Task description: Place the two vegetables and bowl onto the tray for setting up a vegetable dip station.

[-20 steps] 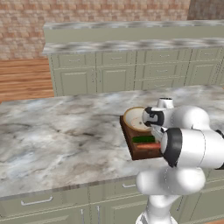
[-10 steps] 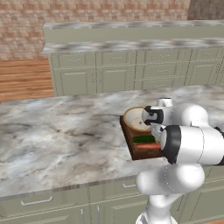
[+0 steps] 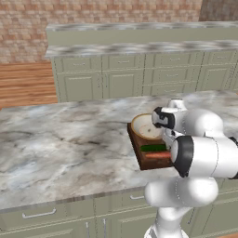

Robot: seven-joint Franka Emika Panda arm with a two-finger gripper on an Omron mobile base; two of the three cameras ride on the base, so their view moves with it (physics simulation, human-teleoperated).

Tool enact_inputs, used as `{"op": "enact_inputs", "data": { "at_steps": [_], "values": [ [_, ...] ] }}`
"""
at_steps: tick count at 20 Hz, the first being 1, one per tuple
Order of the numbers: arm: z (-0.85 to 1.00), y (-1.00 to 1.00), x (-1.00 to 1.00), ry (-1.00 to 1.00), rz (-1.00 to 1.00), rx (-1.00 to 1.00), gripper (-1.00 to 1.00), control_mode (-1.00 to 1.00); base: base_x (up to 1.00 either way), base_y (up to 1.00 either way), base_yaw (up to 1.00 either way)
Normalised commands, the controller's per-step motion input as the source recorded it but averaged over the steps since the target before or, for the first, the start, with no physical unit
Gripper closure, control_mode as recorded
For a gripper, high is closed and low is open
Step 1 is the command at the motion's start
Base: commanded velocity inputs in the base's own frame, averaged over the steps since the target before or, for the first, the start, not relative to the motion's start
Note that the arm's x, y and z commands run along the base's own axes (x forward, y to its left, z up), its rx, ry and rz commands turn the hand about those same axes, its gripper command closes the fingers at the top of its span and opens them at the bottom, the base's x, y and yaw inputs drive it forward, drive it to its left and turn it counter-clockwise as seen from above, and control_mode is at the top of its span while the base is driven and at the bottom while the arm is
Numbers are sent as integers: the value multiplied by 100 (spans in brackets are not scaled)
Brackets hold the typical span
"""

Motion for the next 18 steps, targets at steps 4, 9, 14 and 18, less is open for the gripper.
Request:
{"op": "enact_inputs", "data": {
  "at_steps": [4, 9, 14, 18],
  "values": [
    [27, 0, -21, 0, 0, 0, -100, -100, 0, 0, 0],
    [24, 0, -31, 0, 0, 0, -100, -100, 0, 0, 0],
    [25, 2, -40, 0, 2, 2, -100, -100, 0, 0, 0],
    [27, 8, -42, 0, 17, 6, -100, -100, 0, 0, 0]
  ]
}}
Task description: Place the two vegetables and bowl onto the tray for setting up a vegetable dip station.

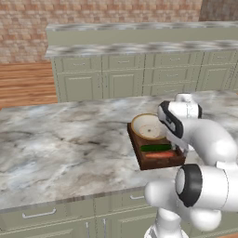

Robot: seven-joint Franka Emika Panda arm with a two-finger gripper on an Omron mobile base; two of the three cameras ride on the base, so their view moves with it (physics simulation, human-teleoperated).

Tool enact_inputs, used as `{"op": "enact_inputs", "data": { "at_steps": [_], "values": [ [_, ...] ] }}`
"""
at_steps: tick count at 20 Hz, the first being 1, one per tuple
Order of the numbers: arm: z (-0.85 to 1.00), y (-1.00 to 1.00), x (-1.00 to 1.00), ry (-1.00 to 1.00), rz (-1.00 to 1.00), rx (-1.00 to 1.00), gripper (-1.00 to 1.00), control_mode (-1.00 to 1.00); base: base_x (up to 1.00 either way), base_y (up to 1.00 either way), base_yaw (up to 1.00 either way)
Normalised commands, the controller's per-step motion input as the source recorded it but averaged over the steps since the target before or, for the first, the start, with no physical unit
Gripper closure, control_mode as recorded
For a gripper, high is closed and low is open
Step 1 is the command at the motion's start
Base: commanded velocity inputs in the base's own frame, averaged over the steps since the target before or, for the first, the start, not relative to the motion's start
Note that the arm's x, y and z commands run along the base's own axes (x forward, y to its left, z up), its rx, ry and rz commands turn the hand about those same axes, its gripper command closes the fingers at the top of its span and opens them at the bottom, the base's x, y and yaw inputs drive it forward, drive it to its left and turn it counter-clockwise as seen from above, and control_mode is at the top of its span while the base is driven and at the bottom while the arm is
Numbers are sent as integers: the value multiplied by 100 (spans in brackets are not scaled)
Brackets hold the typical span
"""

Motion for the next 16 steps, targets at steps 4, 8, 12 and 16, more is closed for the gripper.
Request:
{"op": "enact_inputs", "data": {
  "at_steps": [4, 8, 12, 16],
  "values": [
    [27, 10, -42, -1, 27, 4, -100, -100, 0, 0, 0],
    [28, 10, -40, -2, 41, 0, -100, -100, 0, 0, 0],
    [28, 13, -42, -4, 42, 0, -100, -100, 0, 0, 0],
    [28, 13, -43, -9, 34, 6, -100, -100, 0, 0, 0]
  ]
}}
